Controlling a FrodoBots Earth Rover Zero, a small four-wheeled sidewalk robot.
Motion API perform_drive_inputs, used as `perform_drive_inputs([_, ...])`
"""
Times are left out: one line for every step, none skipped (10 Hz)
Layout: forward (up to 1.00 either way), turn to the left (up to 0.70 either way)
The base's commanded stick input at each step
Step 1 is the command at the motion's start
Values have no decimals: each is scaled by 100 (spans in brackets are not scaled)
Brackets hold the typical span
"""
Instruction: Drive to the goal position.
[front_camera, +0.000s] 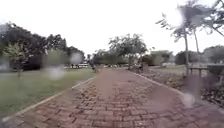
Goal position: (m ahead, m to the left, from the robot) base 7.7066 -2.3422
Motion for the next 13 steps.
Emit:
perform_drive_inputs([70, 0])
perform_drive_inputs([70, 0])
perform_drive_inputs([70, 0])
perform_drive_inputs([70, 0])
perform_drive_inputs([70, 0])
perform_drive_inputs([70, 0])
perform_drive_inputs([70, 0])
perform_drive_inputs([70, 0])
perform_drive_inputs([70, 0])
perform_drive_inputs([70, 0])
perform_drive_inputs([70, 0])
perform_drive_inputs([70, 0])
perform_drive_inputs([70, 0])
